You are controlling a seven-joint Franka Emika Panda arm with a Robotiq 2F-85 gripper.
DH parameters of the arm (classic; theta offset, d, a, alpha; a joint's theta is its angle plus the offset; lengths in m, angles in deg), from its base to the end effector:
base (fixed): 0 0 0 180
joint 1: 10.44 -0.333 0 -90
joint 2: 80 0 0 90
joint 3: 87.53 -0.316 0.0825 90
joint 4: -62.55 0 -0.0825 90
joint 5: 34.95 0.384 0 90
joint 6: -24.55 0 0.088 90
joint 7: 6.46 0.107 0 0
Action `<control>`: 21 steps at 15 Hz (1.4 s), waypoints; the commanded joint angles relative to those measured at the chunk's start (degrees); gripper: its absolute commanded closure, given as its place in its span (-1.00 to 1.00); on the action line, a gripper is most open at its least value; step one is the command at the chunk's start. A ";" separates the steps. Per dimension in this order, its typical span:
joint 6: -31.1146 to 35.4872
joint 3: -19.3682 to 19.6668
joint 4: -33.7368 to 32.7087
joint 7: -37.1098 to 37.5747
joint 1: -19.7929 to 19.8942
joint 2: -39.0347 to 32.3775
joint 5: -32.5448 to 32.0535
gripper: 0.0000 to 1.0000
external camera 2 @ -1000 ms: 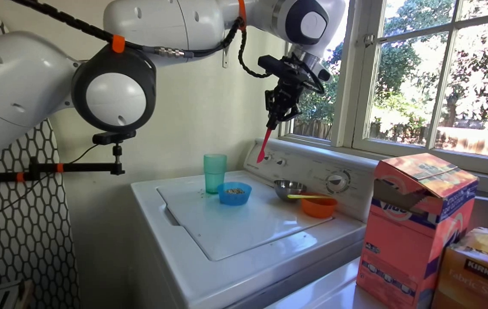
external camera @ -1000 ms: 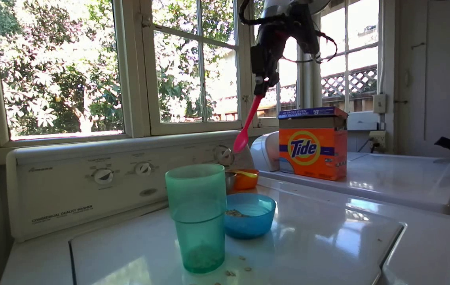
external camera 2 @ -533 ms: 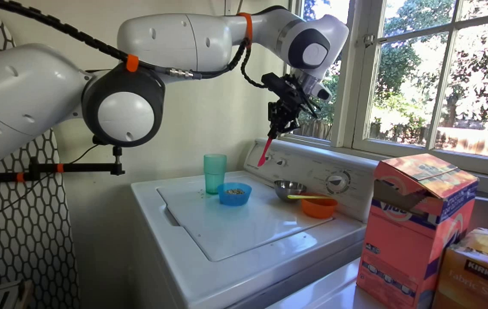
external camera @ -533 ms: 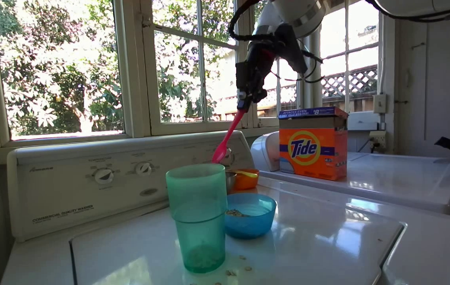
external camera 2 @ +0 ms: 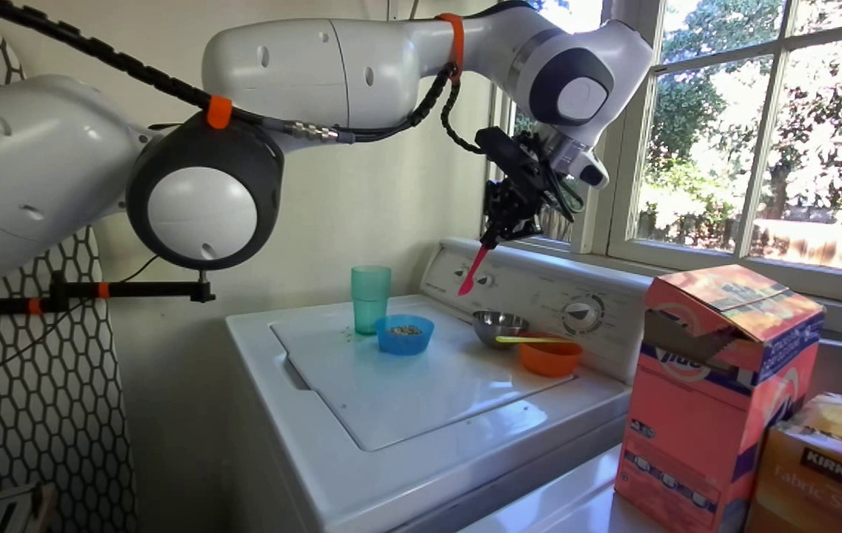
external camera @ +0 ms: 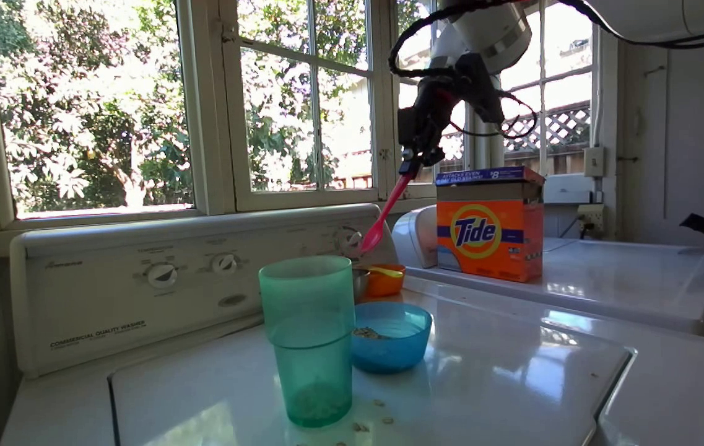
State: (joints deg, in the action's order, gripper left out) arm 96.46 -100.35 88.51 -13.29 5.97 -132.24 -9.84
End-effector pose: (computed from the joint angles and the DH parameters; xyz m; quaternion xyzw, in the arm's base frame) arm 0.7253 -0.0877 0.5321 -0.9535 -0.0476 0.0027 0.2977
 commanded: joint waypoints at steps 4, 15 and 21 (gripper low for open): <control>-0.19 -0.50 -0.42 0.11 0.64 -0.19 0.90 0.79; 1.46 -1.23 -1.16 -7.43 0.04 -3.37 0.70 0.95; 1.00 -0.78 -1.25 -10.71 -0.09 -5.45 0.05 0.95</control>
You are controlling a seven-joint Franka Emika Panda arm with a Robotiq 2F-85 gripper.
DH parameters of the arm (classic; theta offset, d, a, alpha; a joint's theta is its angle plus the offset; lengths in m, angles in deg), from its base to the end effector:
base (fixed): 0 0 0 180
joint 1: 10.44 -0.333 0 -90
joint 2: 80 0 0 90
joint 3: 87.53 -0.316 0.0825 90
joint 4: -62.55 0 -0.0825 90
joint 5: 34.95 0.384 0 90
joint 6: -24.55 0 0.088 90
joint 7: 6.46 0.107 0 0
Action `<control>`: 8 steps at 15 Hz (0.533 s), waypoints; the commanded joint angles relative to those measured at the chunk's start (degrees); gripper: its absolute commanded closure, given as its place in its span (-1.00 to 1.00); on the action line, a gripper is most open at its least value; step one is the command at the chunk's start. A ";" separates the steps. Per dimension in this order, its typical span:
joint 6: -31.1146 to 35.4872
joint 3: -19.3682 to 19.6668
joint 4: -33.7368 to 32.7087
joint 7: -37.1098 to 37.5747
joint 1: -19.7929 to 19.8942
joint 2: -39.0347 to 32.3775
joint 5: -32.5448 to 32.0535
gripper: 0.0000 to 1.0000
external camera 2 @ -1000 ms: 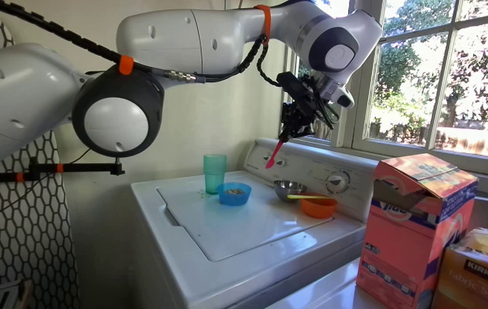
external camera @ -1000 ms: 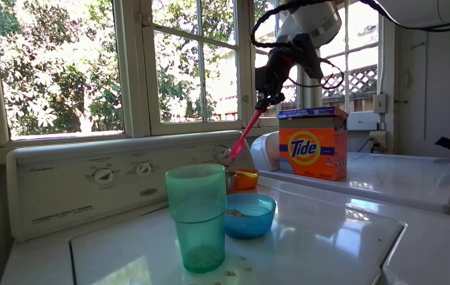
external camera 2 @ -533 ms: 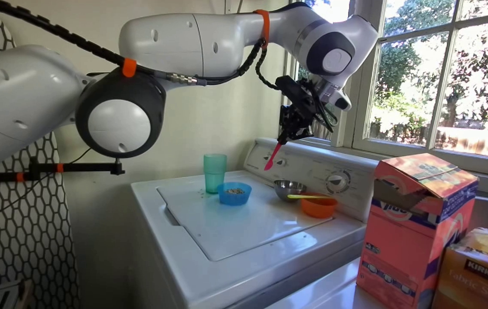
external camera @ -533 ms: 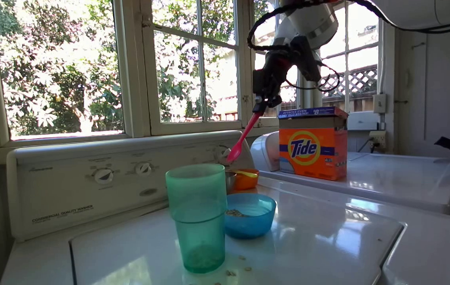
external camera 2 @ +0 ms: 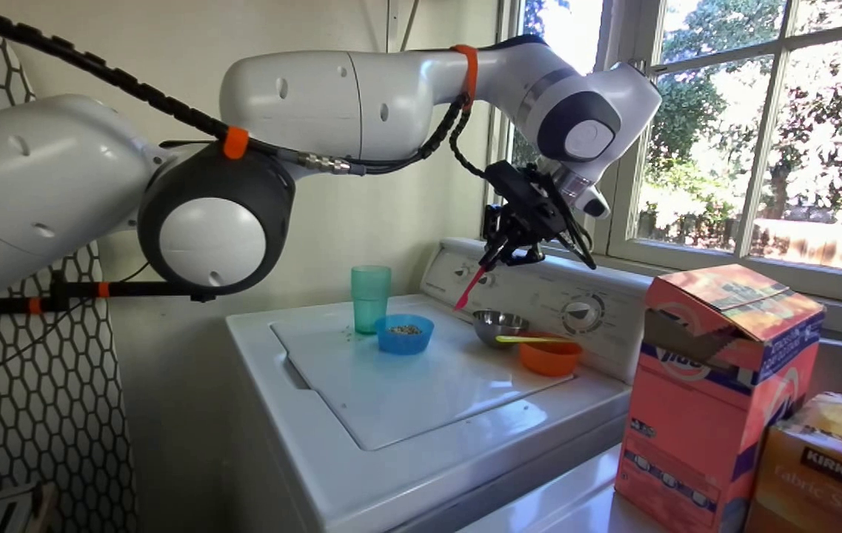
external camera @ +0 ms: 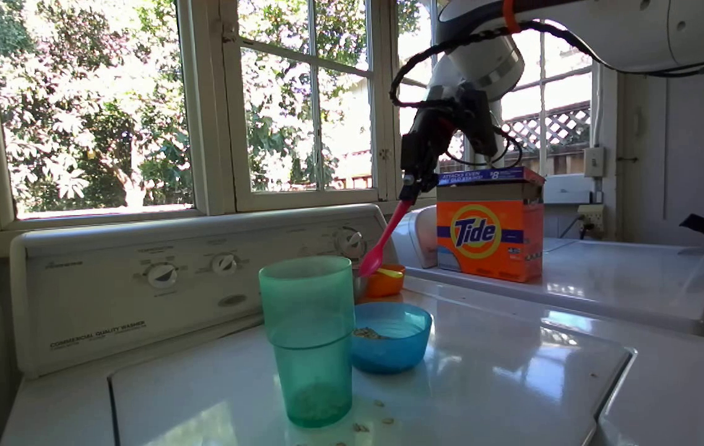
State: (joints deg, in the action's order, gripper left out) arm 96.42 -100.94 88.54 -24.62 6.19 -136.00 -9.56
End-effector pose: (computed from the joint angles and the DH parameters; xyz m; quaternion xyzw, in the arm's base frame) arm 0.7361 -0.0902 0.4856 -0.9394 -0.1337 0.0003 0.3156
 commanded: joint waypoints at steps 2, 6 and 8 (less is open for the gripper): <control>4.55 -0.16 -1.40 3.12 -0.82 -2.58 0.10 0.95; 0.08 -0.35 -0.52 -1.64 -0.94 -2.67 -1.44 0.95; -3.09 0.13 -0.83 -4.83 -1.30 -2.68 -2.69 0.95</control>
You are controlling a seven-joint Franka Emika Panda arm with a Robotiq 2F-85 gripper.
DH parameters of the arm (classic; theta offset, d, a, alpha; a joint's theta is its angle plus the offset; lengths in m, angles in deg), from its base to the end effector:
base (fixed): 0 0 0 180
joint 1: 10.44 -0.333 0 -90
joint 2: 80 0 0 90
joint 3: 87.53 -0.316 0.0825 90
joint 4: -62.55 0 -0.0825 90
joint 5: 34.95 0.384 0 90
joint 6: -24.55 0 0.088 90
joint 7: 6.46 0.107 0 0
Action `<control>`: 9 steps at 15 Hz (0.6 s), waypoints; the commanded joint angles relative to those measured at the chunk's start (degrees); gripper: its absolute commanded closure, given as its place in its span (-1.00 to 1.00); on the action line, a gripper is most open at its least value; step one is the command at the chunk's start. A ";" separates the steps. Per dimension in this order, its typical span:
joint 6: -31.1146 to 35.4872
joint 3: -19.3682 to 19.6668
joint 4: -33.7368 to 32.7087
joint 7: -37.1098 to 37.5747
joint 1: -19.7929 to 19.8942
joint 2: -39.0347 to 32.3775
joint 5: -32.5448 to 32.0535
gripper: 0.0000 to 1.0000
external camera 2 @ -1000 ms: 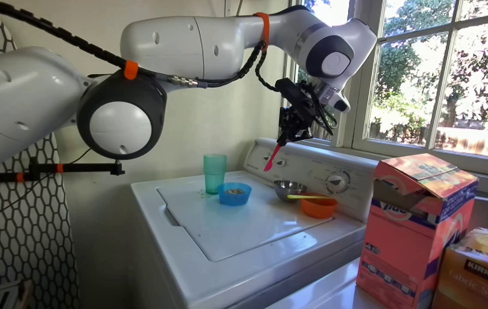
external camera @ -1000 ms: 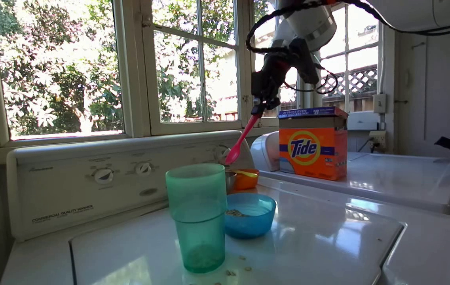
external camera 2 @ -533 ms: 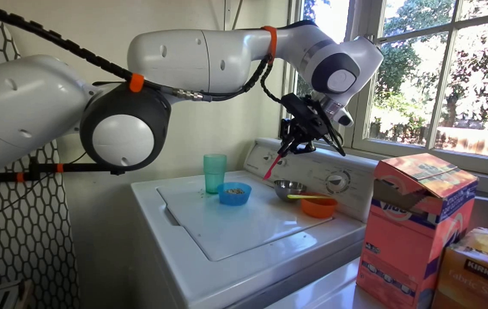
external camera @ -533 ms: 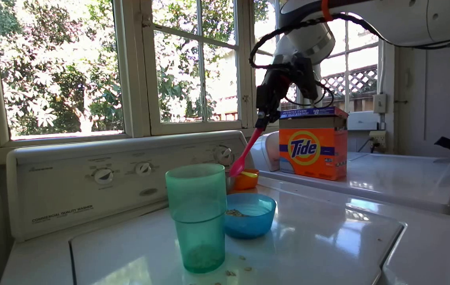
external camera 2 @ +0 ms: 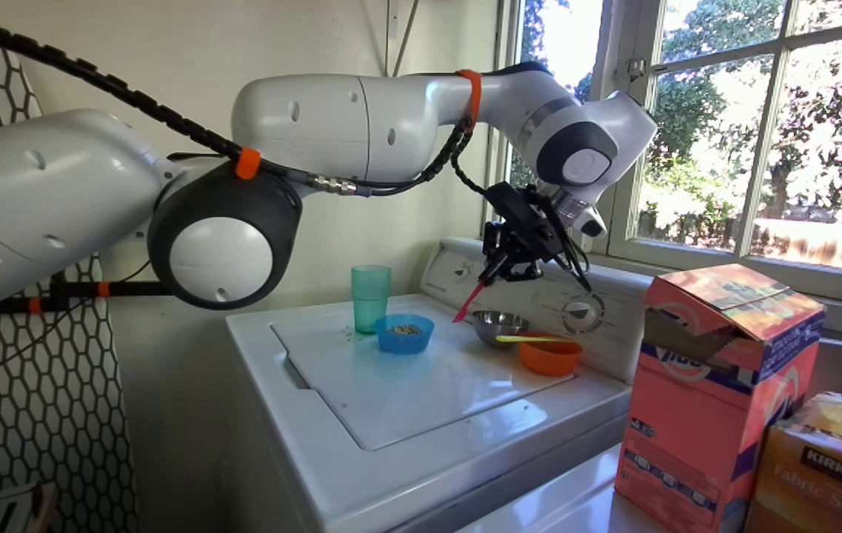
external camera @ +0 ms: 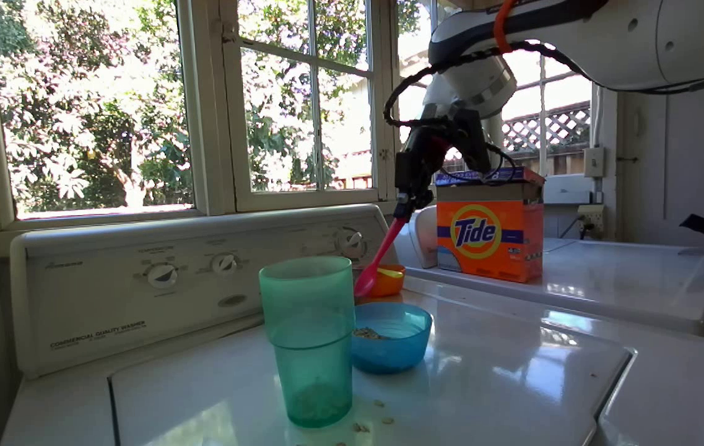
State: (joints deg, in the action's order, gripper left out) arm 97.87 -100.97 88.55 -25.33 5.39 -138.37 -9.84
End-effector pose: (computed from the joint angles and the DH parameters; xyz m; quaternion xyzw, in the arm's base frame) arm 0.7457 -0.0831 0.4562 -0.9378 -0.1357 0.0073 0.3195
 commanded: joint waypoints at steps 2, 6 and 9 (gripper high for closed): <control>-7.49 0.60 -0.73 -7.85 -0.68 0.45 -4.09 0.95; -4.70 0.63 -0.36 -15.00 -1.08 2.40 -6.38 0.95; -3.27 0.40 -0.59 -18.75 -1.29 3.67 -6.62 0.95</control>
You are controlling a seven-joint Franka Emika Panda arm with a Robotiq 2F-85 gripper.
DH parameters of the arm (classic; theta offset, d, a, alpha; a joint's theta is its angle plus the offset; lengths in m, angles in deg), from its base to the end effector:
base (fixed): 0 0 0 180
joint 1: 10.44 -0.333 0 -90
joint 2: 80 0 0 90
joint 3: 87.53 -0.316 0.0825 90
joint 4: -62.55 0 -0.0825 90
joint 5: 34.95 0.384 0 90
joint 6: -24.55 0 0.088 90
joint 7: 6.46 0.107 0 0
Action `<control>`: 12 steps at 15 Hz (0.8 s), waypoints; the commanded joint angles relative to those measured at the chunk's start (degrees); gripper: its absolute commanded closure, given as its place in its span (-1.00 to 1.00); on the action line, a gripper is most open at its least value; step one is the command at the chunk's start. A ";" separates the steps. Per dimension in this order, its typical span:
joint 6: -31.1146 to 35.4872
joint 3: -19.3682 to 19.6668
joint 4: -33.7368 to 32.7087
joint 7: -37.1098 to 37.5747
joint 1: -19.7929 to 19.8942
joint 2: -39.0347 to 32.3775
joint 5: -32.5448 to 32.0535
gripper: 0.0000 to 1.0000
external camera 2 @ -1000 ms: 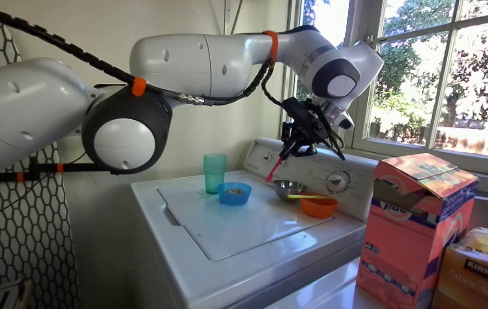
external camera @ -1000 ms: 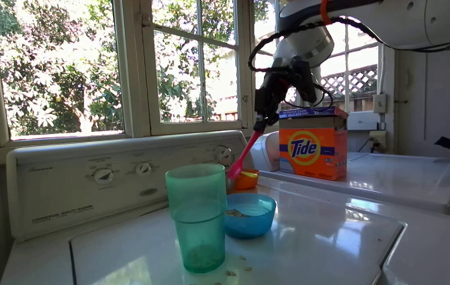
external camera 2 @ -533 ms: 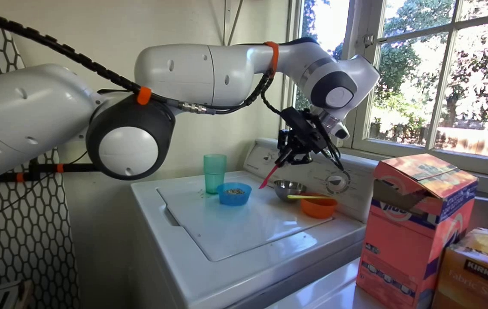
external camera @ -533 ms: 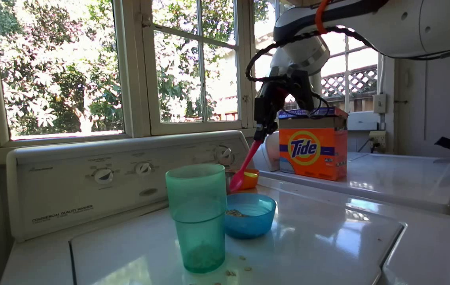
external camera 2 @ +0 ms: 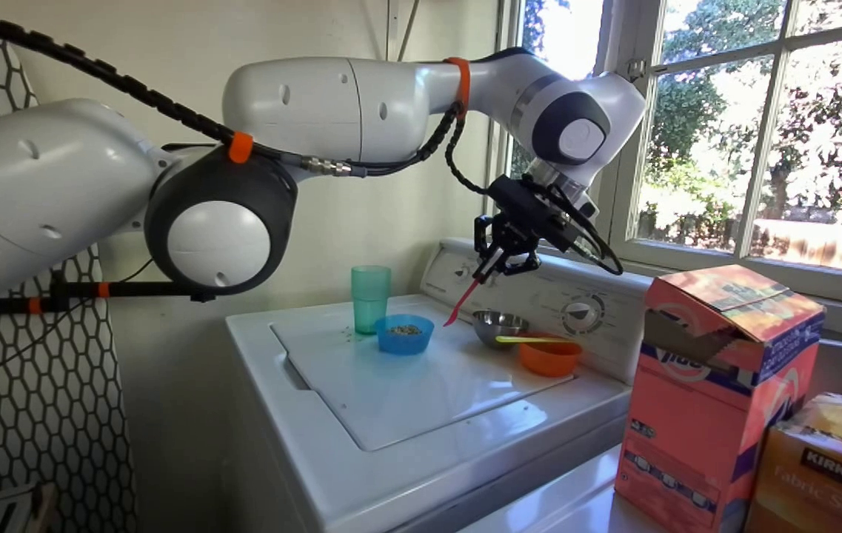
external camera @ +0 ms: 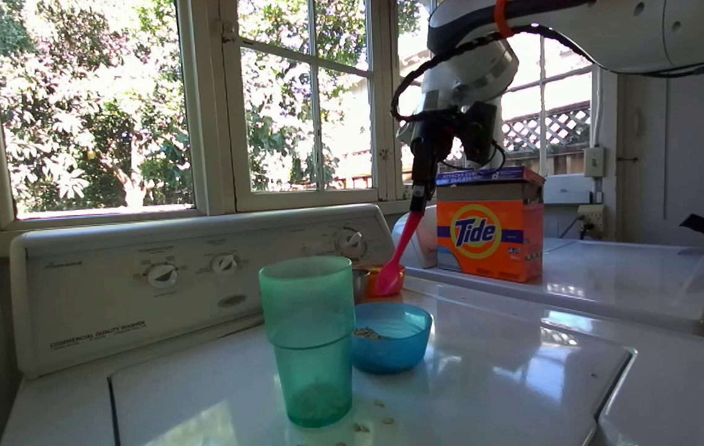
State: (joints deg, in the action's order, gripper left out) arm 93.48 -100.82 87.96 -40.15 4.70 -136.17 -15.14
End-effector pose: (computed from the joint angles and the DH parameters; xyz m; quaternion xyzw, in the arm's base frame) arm 0.7316 -0.0808 0.4775 -0.9224 -0.2692 -0.0002 0.2770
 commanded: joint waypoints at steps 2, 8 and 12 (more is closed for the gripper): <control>-1.03 -0.04 -0.02 -6.95 -0.92 2.11 -1.39 0.95; -10.48 0.41 0.71 -13.87 -3.05 3.03 -3.02 0.95; -16.41 3.17 -1.85 -12.46 -8.43 0.49 -8.28 0.95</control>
State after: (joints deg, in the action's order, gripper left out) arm 80.29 -100.37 88.79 -52.85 0.28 -133.82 -19.06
